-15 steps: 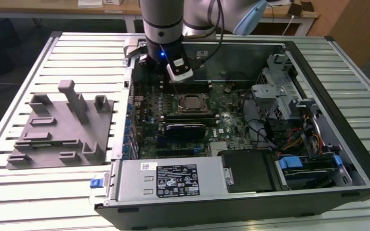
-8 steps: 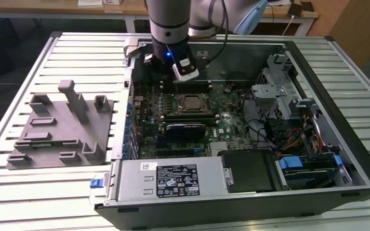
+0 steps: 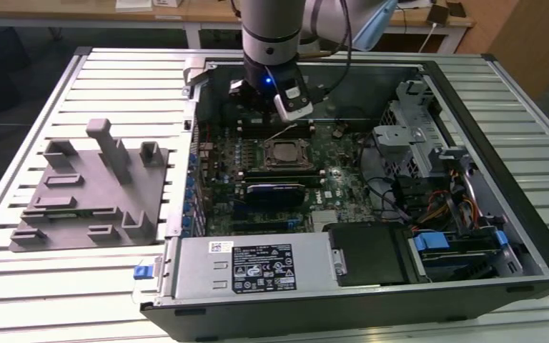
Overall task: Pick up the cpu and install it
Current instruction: 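Install the first cpu locking lever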
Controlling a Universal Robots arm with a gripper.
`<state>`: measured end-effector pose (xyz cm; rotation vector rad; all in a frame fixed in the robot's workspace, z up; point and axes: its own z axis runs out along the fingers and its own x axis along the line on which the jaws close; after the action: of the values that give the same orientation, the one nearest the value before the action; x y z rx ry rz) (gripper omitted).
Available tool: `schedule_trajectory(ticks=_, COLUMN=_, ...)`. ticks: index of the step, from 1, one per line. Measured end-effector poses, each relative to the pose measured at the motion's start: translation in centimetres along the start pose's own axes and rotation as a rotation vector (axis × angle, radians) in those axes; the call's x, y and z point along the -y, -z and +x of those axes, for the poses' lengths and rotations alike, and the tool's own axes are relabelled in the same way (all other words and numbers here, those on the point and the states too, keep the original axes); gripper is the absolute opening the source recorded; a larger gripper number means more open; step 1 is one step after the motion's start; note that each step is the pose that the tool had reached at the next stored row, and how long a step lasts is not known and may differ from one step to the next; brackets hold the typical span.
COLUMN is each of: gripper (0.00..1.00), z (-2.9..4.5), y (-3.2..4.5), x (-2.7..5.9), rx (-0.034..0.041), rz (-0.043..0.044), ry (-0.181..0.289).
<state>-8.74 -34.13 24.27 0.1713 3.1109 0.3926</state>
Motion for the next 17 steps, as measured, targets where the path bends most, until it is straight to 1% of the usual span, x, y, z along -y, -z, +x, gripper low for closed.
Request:
schedule_trajectory(ticks=5, gripper=0.11, z=-0.07, y=0.00, x=-0.01, rx=0.0002, rz=0.0000, ry=0.000)
schedule_trajectory(ticks=6, gripper=0.11, z=-0.08, y=-0.01, x=0.00, rx=0.0021, rz=-0.0003, ry=0.000)
schedule_trajectory(ticks=7, gripper=0.11, z=-0.07, y=-0.04, x=0.01, rx=0.0073, rz=-0.0006, ry=0.002)
schedule_trajectory(ticks=8, gripper=0.11, z=-0.07, y=-0.07, x=0.03, rx=0.0163, rz=-0.0014, ry=0.004)
schedule_trajectory(ticks=12, gripper=0.11, z=-0.07, y=-0.18, x=0.08, rx=0.0590, rz=-0.0013, ry=0.007)
schedule_trajectory(ticks=13, gripper=0.11, z=-0.07, y=-0.22, x=0.09, rx=0.0680, rz=-0.0014, ry=0.005)
schedule_trajectory(ticks=14, gripper=0.11, z=-0.07, y=-0.30, x=0.11, rx=0.0737, rz=-0.0015, ry=-0.002)
schedule_trajectory(ticks=17, gripper=0.11, z=-0.07, y=-0.58, x=0.19, rx=0.0860, rz=-0.0007, ry=-0.038)
